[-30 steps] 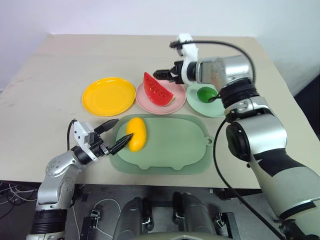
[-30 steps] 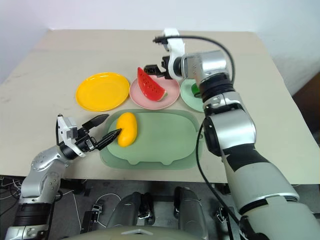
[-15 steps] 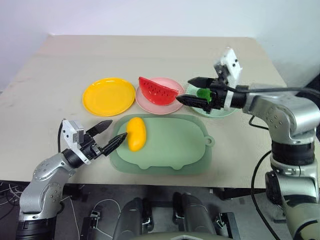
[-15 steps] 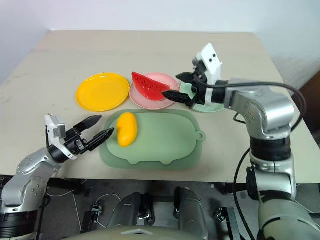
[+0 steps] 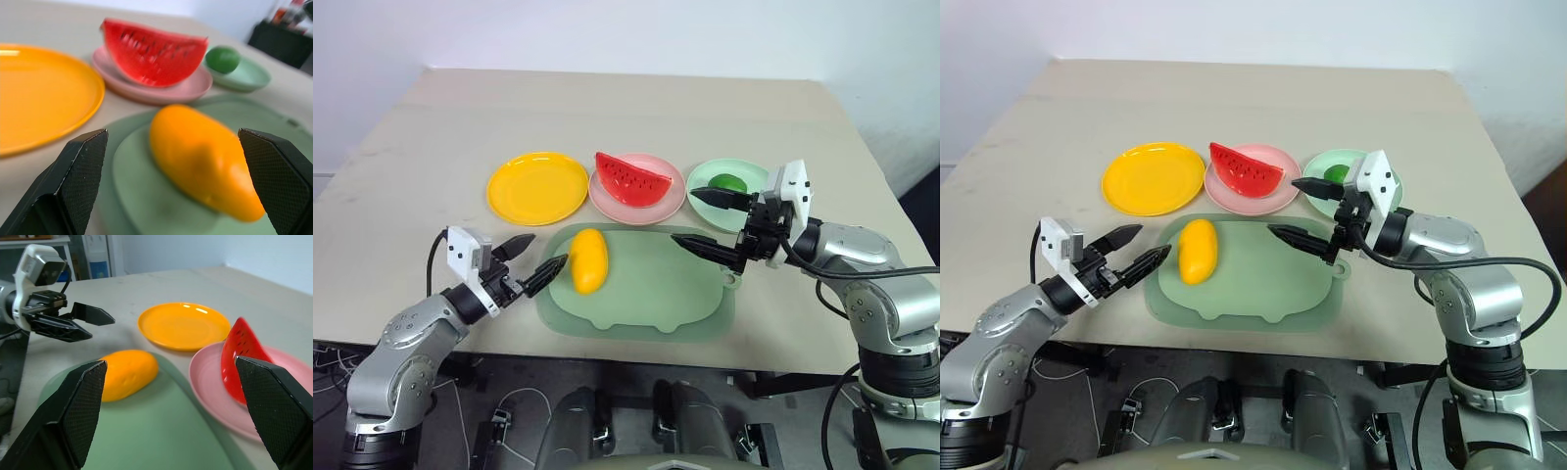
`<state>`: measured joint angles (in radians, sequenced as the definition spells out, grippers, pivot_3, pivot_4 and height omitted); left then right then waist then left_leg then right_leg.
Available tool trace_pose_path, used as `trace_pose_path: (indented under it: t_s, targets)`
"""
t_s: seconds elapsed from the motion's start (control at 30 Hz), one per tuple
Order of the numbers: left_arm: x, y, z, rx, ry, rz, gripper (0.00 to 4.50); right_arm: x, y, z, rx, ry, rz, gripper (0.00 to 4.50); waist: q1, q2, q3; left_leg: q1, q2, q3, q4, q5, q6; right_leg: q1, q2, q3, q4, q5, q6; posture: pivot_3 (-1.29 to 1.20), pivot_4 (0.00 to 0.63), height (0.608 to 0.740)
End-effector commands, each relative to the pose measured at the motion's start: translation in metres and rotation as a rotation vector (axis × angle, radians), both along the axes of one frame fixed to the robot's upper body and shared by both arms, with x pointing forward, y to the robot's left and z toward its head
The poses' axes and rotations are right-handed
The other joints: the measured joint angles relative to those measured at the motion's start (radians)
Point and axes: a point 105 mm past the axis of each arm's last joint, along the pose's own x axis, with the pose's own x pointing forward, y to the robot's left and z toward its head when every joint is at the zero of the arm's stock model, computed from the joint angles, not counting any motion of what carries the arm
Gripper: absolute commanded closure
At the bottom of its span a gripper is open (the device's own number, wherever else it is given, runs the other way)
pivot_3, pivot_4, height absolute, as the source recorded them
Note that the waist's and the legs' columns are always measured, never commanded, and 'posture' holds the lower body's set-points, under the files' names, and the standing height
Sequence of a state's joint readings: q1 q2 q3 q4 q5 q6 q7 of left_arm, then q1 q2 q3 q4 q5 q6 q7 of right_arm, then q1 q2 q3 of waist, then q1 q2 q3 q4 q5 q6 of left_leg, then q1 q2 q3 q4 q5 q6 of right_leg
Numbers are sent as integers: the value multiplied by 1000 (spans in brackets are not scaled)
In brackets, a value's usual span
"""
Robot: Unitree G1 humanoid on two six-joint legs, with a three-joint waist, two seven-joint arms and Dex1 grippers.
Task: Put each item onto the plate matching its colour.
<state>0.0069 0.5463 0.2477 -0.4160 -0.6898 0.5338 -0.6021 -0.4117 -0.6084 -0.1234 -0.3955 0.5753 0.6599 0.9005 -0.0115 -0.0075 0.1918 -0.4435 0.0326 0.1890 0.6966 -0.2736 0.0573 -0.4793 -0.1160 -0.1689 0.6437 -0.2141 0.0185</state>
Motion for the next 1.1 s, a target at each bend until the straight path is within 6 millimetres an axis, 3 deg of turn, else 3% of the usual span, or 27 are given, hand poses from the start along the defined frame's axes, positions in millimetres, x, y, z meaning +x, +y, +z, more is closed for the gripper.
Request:
trace_pose_path:
  t_s: [0.03, 0.27, 0.6, 0.83, 1.1]
  targets:
    - [-3, -8, 14, -3, -16, -7, 0, -5, -2, 7, -2, -5, 27, 46, 0, 0, 0, 0, 0, 0, 0, 0, -1, 0, 0, 0, 0, 0, 0, 0, 150, 696]
    - [-4, -14, 9, -30, 93, -32, 0, -6, -1, 4, -39, 21, 30, 46, 0, 0, 0, 0, 0, 0, 0, 2, -4, 0, 0, 0, 0, 0, 0, 0, 150, 696]
    - [38, -17, -7, 89, 169, 5, 0, -3, -7, 3, -37, 18, -12, 46, 16, 0, 0, 0, -1, 0, 1, 2, -4, 1, -1, 0, 0, 0, -1, 0, 150, 696]
    - [32, -23, -18, 4, 323, -86, 0, 1, -8, 6, -31, 6, -46, 46, 23, 0, 0, 0, 0, 0, 0, 2, -4, 0, 0, -1, 0, 3, -2, 0, 150, 696]
    - [11, -32, -25, -54, 377, -211, 0, 3, -10, 2, -45, -2, -84, 46, 23, 0, 0, 1, -1, 0, 0, 2, -4, 2, -1, -1, -2, 0, 0, 0, 150, 696]
